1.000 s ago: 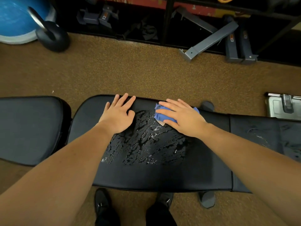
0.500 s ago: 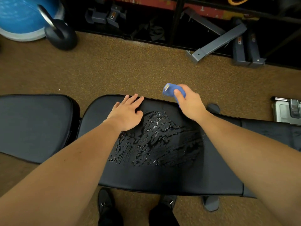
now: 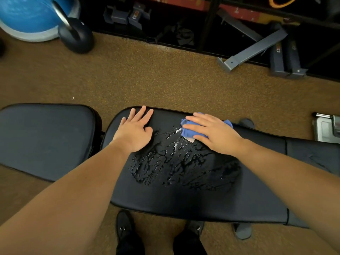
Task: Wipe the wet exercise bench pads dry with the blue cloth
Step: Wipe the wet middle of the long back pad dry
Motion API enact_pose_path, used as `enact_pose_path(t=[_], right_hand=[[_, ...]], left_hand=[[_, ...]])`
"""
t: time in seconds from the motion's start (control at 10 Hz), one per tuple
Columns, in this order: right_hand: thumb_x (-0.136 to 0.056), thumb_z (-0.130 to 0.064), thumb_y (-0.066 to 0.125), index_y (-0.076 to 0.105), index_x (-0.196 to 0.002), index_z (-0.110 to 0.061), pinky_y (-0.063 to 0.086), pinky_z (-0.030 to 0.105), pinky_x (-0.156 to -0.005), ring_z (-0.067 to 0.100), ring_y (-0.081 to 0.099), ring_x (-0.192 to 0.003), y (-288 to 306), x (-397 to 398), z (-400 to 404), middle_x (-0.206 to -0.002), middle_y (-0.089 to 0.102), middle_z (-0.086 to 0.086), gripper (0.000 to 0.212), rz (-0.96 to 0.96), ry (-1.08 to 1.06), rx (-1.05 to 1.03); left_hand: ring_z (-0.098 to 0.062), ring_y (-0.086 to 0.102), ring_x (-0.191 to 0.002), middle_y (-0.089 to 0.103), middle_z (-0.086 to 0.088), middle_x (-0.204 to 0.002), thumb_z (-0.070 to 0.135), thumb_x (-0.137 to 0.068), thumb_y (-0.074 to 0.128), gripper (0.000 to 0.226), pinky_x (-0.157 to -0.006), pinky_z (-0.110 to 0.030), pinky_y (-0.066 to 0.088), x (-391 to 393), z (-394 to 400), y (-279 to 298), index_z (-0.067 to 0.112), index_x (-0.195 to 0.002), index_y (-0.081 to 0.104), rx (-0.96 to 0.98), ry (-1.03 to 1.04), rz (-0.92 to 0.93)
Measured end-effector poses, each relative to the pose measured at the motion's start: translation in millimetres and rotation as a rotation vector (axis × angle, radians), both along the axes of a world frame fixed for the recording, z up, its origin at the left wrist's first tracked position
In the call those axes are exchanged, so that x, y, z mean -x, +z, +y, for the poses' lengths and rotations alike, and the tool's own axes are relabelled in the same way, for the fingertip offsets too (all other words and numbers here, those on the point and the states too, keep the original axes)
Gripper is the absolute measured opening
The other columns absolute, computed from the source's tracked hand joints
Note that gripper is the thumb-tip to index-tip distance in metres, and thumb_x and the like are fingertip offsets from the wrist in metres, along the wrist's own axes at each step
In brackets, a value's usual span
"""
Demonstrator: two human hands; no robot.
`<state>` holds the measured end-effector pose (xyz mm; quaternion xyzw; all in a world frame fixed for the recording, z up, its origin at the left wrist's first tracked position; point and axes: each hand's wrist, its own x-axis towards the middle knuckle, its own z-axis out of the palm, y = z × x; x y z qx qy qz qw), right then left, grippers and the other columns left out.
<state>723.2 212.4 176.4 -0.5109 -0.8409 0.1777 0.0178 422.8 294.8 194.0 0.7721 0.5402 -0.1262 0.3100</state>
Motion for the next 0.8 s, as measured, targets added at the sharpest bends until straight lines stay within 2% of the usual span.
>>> enact_pose_path(t=[0.1,0.2,0.3,0.4,0.5,0.6,0.7,0.8], right_hand=[[-0.106,-0.047,0.025,0.037,-0.152,-0.032,0.023,0.043,-0.121,0.020,0.022,-0.151,-1,20,13,-0.162,0.029,-0.006,0.050,0.005,-0.043,0.038],[-0.106,-0.044,0.030,0.038,-0.152,-0.032,0.025,0.044,-0.120,0.022,0.023,-0.150,-5,34,27,-0.162,0.028,-0.006,0.048,0.002,-0.046,0.049],[-0.106,-0.040,0.037,0.041,-0.150,-0.032,0.030,0.042,-0.116,0.023,0.031,-0.146,-6,46,38,-0.160,0.033,-0.005,0.046,0.025,-0.053,0.037],[-0.105,-0.040,0.039,0.045,-0.146,-0.033,0.038,0.041,-0.108,0.024,0.044,-0.131,-10,54,51,-0.149,0.045,-0.003,0.042,0.109,-0.191,0.083],[-0.105,-0.038,0.043,0.053,-0.137,-0.029,0.047,0.034,-0.098,0.025,0.061,-0.110,-1,62,71,-0.125,0.063,0.002,0.035,0.335,-0.568,0.144],[-0.106,-0.035,0.043,0.058,-0.131,-0.023,0.043,0.013,-0.073,0.015,0.064,-0.094,17,47,80,-0.106,0.063,-0.001,0.032,0.652,-1.007,0.135],[-0.106,-0.036,0.044,0.055,-0.137,-0.030,0.038,0.006,-0.080,0.009,0.062,-0.103,28,34,56,-0.116,0.065,-0.004,0.033,0.438,-0.707,0.126],[-0.106,-0.040,0.042,0.042,-0.150,-0.029,0.026,0.026,-0.114,0.017,0.038,-0.140,7,33,31,-0.153,0.043,-0.006,0.045,0.114,-0.155,0.086]], left_hand=[[-0.017,-0.014,-0.154,-0.011,0.015,-0.166,0.030,-0.102,0.027,0.063,-0.125,-0.041,-0.005,3,1,2,0.041,-0.159,0.002,0.014,-0.013,0.002],[-0.018,-0.013,-0.154,-0.010,0.014,-0.166,0.029,-0.101,0.027,0.064,-0.125,-0.041,-0.004,2,3,3,0.040,-0.159,0.002,0.019,-0.008,0.000],[-0.017,-0.013,-0.154,-0.011,0.013,-0.166,0.030,-0.100,0.027,0.065,-0.125,-0.042,-0.004,2,2,4,0.040,-0.159,0.002,0.029,-0.007,0.001],[-0.017,-0.013,-0.154,-0.011,0.013,-0.167,0.030,-0.100,0.027,0.065,-0.125,-0.042,-0.004,3,3,5,0.040,-0.159,0.002,0.033,-0.009,-0.003],[-0.017,-0.012,-0.154,-0.008,0.014,-0.167,0.028,-0.102,0.028,0.063,-0.125,-0.042,-0.003,5,8,9,0.038,-0.160,0.004,0.078,-0.010,-0.044],[-0.014,-0.003,-0.154,0.001,0.015,-0.167,0.026,-0.103,0.032,0.061,-0.125,-0.039,0.005,15,18,14,0.036,-0.160,0.011,0.095,0.015,-0.128],[-0.018,-0.003,-0.155,0.001,0.010,-0.168,0.022,-0.104,0.032,0.061,-0.125,-0.038,0.003,35,23,10,0.033,-0.160,0.011,0.032,0.020,-0.097],[-0.019,-0.008,-0.154,-0.005,0.011,-0.167,0.016,-0.103,0.031,0.064,-0.124,-0.036,-0.002,44,16,5,0.032,-0.160,0.007,0.071,0.032,-0.109]])
